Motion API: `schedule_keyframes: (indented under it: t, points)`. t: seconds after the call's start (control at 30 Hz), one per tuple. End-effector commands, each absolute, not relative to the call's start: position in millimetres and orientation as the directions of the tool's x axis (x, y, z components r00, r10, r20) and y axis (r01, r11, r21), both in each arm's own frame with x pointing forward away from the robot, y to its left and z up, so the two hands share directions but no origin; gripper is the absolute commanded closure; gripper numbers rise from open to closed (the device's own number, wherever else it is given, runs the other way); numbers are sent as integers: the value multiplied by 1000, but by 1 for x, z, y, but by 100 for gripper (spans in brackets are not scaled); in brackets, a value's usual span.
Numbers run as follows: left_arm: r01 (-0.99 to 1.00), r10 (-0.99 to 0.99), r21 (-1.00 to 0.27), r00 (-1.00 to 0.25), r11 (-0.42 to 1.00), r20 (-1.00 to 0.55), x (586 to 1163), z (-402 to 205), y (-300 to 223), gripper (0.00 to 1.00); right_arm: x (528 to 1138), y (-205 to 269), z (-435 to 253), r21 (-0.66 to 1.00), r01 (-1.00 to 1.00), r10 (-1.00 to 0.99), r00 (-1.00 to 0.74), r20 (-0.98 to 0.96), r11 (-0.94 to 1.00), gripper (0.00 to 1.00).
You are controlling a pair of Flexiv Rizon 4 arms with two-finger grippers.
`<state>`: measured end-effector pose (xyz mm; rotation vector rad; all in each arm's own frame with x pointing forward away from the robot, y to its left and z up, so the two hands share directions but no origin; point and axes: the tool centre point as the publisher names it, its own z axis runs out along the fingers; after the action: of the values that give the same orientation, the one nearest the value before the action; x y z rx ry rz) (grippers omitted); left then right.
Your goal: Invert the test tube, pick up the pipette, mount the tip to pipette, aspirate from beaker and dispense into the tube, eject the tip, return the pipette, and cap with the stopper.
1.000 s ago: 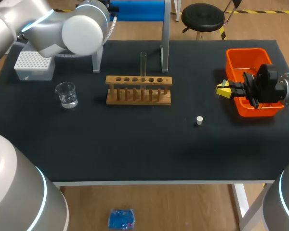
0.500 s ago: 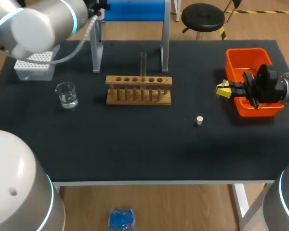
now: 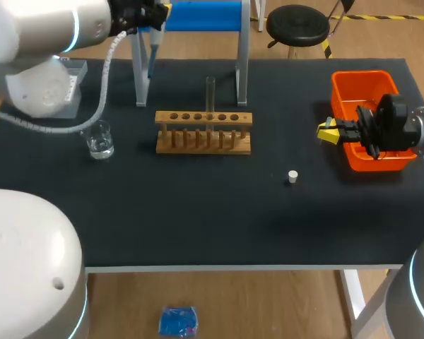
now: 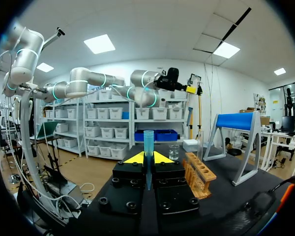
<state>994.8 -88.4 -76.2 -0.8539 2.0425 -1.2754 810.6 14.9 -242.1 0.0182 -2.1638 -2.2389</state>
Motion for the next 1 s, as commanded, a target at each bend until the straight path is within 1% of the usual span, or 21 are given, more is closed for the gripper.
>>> schedule_keyframes:
  t: [0.03,0.6,0.63,0.7,0.77,1.0]
  points:
    - [-190,-456,-905,-890,381,-6,959,-59,-66,100,811,14,-242,999,11,-30,-1000,10,-34,100]
    - [-190,-456,-905,-890,381,-6,959,-59,-66,100,811,14,-242,999,11,-30,-1000,10,-34,100]
    - [-144,-401,-907,-915,395,-29,954,-53,-74,100,811,14,-242,999,11,-30,-1000,10,-34,100]
    - [-75,-304,-923,-952,378,-47,941,-41,-86,100,811,14,-242,999,11,-30,-1000,10,-34,100]
    - [-31,-248,-938,-967,345,-59,929,-28,-94,100,811,14,-242,999,11,-30,-1000,10,-34,100]
    - [60,-121,-947,-987,314,-103,891,3,-114,100,811,14,-242,999,11,-30,-1000,10,-34,100]
